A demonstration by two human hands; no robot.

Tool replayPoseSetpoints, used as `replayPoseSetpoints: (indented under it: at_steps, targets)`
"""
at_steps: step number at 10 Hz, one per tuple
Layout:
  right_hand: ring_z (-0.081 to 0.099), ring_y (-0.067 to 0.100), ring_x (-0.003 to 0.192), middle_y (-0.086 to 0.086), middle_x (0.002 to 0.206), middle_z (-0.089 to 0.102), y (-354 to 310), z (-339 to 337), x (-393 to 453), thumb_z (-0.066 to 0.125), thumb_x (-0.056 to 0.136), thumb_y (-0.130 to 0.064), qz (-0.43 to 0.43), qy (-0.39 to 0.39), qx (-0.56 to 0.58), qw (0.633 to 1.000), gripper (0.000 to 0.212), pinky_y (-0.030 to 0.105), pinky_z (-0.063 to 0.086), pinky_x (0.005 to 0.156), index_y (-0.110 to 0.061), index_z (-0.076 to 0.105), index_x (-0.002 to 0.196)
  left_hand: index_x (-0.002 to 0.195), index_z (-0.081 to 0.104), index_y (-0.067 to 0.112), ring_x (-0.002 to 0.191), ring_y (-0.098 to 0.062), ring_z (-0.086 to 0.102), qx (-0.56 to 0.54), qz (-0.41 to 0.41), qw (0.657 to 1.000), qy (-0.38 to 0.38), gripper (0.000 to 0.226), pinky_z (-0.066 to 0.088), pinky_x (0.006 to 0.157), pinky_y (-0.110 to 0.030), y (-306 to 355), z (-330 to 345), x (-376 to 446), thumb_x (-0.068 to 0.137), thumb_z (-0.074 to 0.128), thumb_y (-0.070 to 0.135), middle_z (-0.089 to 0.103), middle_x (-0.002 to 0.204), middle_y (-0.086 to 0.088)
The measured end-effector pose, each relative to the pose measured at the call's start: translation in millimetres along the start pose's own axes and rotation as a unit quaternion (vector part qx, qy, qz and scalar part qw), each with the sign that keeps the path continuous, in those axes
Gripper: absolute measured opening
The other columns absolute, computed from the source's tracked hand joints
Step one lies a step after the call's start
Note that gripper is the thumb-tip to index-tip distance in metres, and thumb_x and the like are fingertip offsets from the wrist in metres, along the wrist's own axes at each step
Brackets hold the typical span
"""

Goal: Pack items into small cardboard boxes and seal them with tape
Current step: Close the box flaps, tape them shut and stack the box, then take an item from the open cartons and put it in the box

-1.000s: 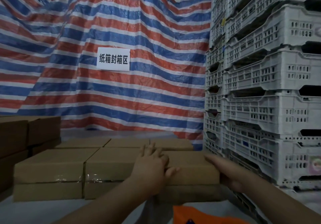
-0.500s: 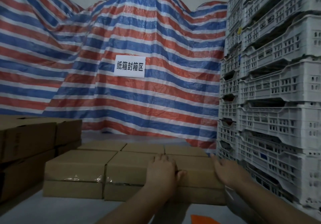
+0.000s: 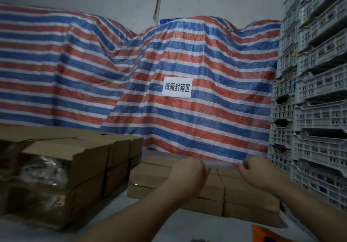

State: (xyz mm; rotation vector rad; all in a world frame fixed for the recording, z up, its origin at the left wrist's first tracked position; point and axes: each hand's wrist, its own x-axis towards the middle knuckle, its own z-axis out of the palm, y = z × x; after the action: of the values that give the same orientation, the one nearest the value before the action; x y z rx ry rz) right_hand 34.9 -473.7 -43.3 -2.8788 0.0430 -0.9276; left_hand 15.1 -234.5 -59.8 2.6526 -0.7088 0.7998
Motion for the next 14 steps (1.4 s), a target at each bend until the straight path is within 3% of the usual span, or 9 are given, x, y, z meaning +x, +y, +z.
replayPoseSetpoints:
  at_steps: [1,2,4,6,7,10,12,13,14]
  targets:
    - [0.047,0.006,0.045,-0.004,0.052,0.052,-71,-16,-13,0.051,0.101,-0.033,-0.051,0.024,0.013,0.998,0.045,0.016,0.029,0.043,-0.02,0.053,0.057,0.107,0.062,0.022,0.073,-0.015,0.062,0.081,0.021,0.996,0.011,0.021,0.058,0.075,-0.036,-13,-48,-33,0.105,0.045,0.034,0.057,0.075,0.0]
    - [0.051,0.008,0.046,-0.004,0.054,0.055,-142,-31,-30,0.05,0.101,-0.033,-0.117,0.042,0.035,0.992,0.043,0.019,0.039,0.046,-0.02,0.06,0.061,0.106,0.059,0.024,0.078,-0.016,0.064,0.109,0.021,0.993,0.035,0.011,0.059,0.077,-0.036,-34,-87,-66,0.104,0.048,0.026,0.062,0.085,0.0]
    - [0.044,0.006,0.04,-0.015,0.046,0.037,-250,-50,-55,0.05,0.1,-0.032,-0.314,0.147,0.096,0.933,0.046,0.012,0.022,0.045,-0.031,0.042,0.055,0.106,0.057,0.013,0.093,-0.025,0.061,0.008,-0.029,0.989,0.145,0.023,0.05,0.082,-0.039,-92,-141,-121,0.102,0.041,0.029,0.064,0.1,-0.005]
    - [0.04,0.002,0.04,-0.022,0.046,0.025,-312,-36,-66,0.044,0.095,-0.033,-0.424,0.172,0.117,0.882,0.04,0.013,0.028,0.038,-0.037,0.033,0.057,0.078,0.052,0.023,0.075,-0.019,0.063,0.034,-0.071,0.985,0.153,0.036,0.045,0.066,-0.028,-159,-155,-162,0.1,0.033,0.044,0.065,0.079,0.0]
    - [0.044,0.006,0.044,-0.017,0.046,0.035,-328,-19,-62,0.04,0.097,-0.038,-0.418,0.143,0.102,0.891,0.045,0.013,0.029,0.043,-0.034,0.032,0.053,0.072,0.062,0.024,0.062,-0.008,0.062,0.016,-0.138,0.983,0.119,0.053,0.056,0.069,-0.033,-199,-151,-171,0.101,0.03,0.055,0.064,0.065,0.004]
    - [0.055,0.013,0.061,-0.002,0.069,0.061,-349,8,-77,0.038,0.105,-0.041,-0.39,0.017,0.061,0.918,0.046,0.018,0.032,0.053,-0.018,0.06,0.073,0.098,0.063,0.032,0.075,0.001,0.059,0.03,-0.189,0.973,0.132,0.015,0.052,0.07,-0.02,-264,-121,-191,0.099,0.05,0.038,0.061,0.084,0.012]
    - [0.055,0.01,0.072,-0.007,0.081,0.057,-389,20,-47,0.05,0.094,-0.055,-0.29,-0.004,0.135,0.947,0.031,0.03,0.045,0.06,-0.027,0.051,0.081,0.071,0.058,0.029,0.053,-0.002,0.056,0.13,-0.212,0.957,0.151,0.047,0.053,0.06,-0.021,-285,-137,-177,0.102,0.032,0.054,0.058,0.062,0.006]
    - [0.052,0.02,0.111,-0.002,0.121,0.054,-410,30,-28,0.05,0.089,-0.061,-0.273,-0.024,0.1,0.957,0.052,0.04,0.047,0.095,-0.022,0.053,0.124,0.1,0.063,0.032,0.063,0.0,0.053,0.195,-0.203,0.95,0.139,0.014,0.048,0.064,-0.018,-300,-149,-167,0.101,0.05,0.037,0.058,0.076,0.012]
    - [0.042,0.026,0.129,0.004,0.14,0.045,-424,41,-18,0.053,0.087,-0.055,-0.276,-0.057,0.067,0.957,0.066,0.044,0.035,0.11,-0.02,0.041,0.141,0.121,0.054,0.029,0.087,-0.005,0.06,0.224,-0.202,0.944,0.136,0.03,0.051,0.079,-0.021,-318,-152,-158,0.093,0.062,0.021,0.065,0.105,0.009]
